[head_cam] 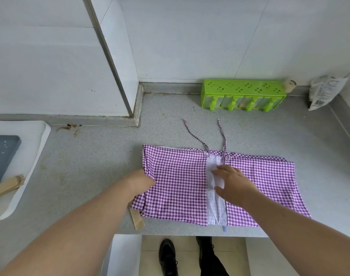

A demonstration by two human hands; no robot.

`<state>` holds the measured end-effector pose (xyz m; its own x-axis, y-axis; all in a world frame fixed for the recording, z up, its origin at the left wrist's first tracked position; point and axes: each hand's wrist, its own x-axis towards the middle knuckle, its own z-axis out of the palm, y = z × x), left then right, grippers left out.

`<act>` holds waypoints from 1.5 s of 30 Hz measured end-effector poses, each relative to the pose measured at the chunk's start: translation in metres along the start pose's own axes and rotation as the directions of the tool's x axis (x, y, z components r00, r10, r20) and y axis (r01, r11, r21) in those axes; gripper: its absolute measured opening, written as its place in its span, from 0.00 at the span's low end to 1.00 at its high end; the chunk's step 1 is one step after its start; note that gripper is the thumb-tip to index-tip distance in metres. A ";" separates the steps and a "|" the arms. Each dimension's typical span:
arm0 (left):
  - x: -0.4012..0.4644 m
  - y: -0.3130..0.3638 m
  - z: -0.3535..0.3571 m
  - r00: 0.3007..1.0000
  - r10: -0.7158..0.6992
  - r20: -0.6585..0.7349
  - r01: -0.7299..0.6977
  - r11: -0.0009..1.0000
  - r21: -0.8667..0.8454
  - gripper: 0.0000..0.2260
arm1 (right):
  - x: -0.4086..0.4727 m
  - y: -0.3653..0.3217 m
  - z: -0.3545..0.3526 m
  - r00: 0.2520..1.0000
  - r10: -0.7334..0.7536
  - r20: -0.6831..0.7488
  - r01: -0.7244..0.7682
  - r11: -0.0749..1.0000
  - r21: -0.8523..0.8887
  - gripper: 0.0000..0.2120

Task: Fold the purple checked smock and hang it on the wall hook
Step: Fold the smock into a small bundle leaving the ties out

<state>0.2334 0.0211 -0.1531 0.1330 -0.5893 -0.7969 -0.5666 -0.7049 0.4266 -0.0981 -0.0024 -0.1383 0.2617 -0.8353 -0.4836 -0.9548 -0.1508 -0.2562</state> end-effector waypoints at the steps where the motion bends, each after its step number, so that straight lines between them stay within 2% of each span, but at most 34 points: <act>1: -0.002 0.002 0.000 1.000 0.022 -0.011 -0.022 1.000 -0.016 0.10 | 0.000 0.001 -0.001 1.000 -0.007 0.008 0.007 1.000 0.021 0.30; 5: -0.012 0.013 -0.008 0.985 0.128 -0.117 -0.129 0.992 0.004 0.15 | -0.011 0.003 -0.007 0.994 0.065 -0.083 -0.061 0.997 0.051 0.29; 8: -0.017 0.016 -0.022 0.958 0.152 -0.243 -0.140 0.988 0.069 0.16 | -0.026 0.006 -0.009 0.975 0.178 -0.134 -0.175 0.984 0.036 0.31; 12: -0.024 0.024 -0.047 0.939 0.181 -0.292 -0.149 0.980 0.129 0.16 | -0.038 0.015 -0.007 0.959 0.276 -0.060 -0.278 0.960 -0.027 0.38; 15: -0.041 0.048 -0.062 0.940 0.218 -0.264 -0.187 0.973 0.136 0.13 | -0.039 0.023 -0.006 0.956 0.289 0.039 -0.290 0.956 0.030 0.43; 18: -0.061 0.083 -0.071 0.953 0.253 -0.169 -0.227 0.961 0.159 0.10 | -0.035 0.029 -0.007 0.960 0.258 0.105 -0.267 0.961 0.078 0.43; 21: -0.078 0.123 -0.069 0.962 0.273 -0.017 -0.267 0.951 0.158 0.08 | -0.031 0.034 -0.013 0.963 0.247 0.113 -0.257 0.962 0.091 0.38; 25: -0.093 0.182 -0.032 0.933 0.340 0.120 -0.354 0.927 0.125 0.15 | -0.028 0.054 -0.025 0.971 0.200 0.134 -0.215 0.970 0.110 0.28; 30: -0.113 0.231 0.046 0.882 0.378 0.283 -0.439 0.877 0.197 0.14 | -0.029 0.079 -0.029 0.974 0.189 0.128 -0.219 0.930 0.295 0.14; 33: -0.116 0.241 0.088 0.838 0.337 0.429 -0.461 0.857 0.228 0.12 | -0.031 0.088 -0.032 0.974 0.196 0.115 -0.226 0.886 0.405 0.12; 35: -0.110 0.239 0.107 0.819 0.300 0.489 -0.461 0.852 0.249 0.16 | -0.034 0.091 -0.035 0.959 0.234 0.161 -0.284 0.786 0.549 0.15; 36: -0.104 0.235 0.112 0.822 0.305 0.481 -0.490 0.809 0.324 0.15 | -0.035 0.094 -0.034 0.945 0.285 0.160 -0.323 0.737 0.594 0.17; 38: -0.091 0.227 0.114 0.838 0.335 0.430 -0.537 0.640 0.549 0.12 | -0.040 0.105 -0.029 0.900 0.405 0.161 -0.396 0.605 0.690 0.23; 39: -0.083 0.222 0.114 0.850 0.336 0.406 -0.527 0.563 0.637 0.12 | -0.043 0.111 -0.025 0.878 0.437 0.195 -0.420 0.509 0.751 0.26; 40: -0.077 0.216 0.112 0.857 0.333 0.394 -0.515 0.518 0.683 0.12 | -0.046 0.113 -0.023 0.869 0.434 0.238 -0.441 0.460 0.770 0.30; 41: -0.071 0.209 0.111 0.866 0.318 0.387 -0.499 0.490 0.714 0.12 | -0.047 0.114 -0.020 0.871 0.405 0.277 -0.455 0.457 0.764 0.32; 43: -0.063 0.194 0.108 0.889 0.292 0.354 -0.454 0.447 0.771 0.10 | -0.051 0.112 -0.017 0.890 0.331 0.314 -0.452 0.550 0.702 0.32; 45: -0.055 0.180 0.106 0.901 0.304 0.309 -0.415 0.394 0.820 0.07 | -0.050 0.108 -0.012 0.889 0.344 0.304 -0.457 0.605 0.652 0.31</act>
<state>0.0382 -0.0315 -0.0775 -0.3041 -0.6232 -0.7205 -0.9454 0.2904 0.1479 -0.2164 0.0167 -0.1316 -0.0527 -0.6335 -0.7719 -0.6055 0.6350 -0.4798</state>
